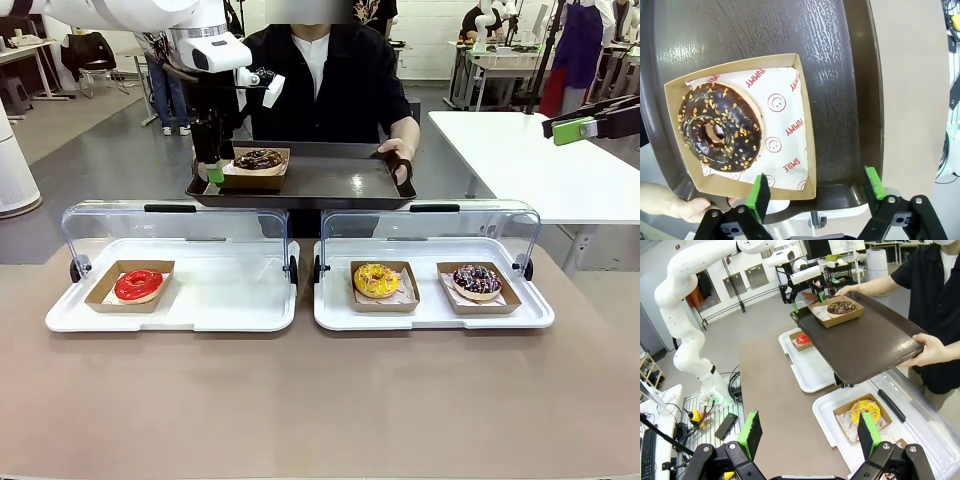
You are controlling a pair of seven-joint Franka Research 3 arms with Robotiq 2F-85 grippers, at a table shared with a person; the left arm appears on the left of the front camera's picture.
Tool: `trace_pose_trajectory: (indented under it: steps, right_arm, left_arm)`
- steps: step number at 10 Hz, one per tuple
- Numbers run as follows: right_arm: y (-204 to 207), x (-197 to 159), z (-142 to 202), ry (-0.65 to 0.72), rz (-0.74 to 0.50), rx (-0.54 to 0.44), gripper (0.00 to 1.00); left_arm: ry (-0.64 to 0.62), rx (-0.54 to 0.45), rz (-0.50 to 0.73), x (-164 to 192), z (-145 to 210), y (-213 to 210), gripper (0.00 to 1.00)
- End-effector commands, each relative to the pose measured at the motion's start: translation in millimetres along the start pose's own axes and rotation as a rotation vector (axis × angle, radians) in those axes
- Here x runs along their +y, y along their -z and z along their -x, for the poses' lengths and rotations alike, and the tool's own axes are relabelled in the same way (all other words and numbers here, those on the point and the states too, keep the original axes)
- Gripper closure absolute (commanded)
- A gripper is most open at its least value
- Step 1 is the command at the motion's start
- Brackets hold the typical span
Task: Provide the desired donut to the person.
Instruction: Place the picked Paper togo box onto the Handle tray extended by the person.
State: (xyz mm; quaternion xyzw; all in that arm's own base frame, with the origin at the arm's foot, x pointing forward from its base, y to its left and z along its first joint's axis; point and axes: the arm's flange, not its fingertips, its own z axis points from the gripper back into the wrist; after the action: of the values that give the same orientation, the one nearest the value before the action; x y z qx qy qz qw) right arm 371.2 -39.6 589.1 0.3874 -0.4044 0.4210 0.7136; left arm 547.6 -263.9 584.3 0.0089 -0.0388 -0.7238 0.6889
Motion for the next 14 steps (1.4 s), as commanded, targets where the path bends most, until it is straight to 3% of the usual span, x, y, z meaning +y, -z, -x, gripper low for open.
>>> trace_pose_trajectory:
  steps: [1, 8, 11, 14]
  right_arm:
    - [1.9, -1.3, -1.3, -0.009, -0.011, -0.03, 0.0]
    - [1.9, -1.3, -1.3, -0.009, -0.011, -0.03, 0.0]
    - [1.9, -1.3, -1.3, -0.009, -0.011, -0.03, 0.0]
    - [1.9, -1.3, -1.3, -0.009, -0.011, -0.03, 0.0]
  left_arm:
    - [0.02, -0.027, 0.023, -1.6, 3.7, -7.8, 0.0]
    - [0.048, -0.031, 0.029, -16.4, 4.9, -19.9, 0.0]
    - [0.067, 0.006, -0.023, -77.5, 24.6, -59.0, 0.0]
    - [-0.01, 0.004, -0.128, -128.9, 70.7, -77.7, 0.0]
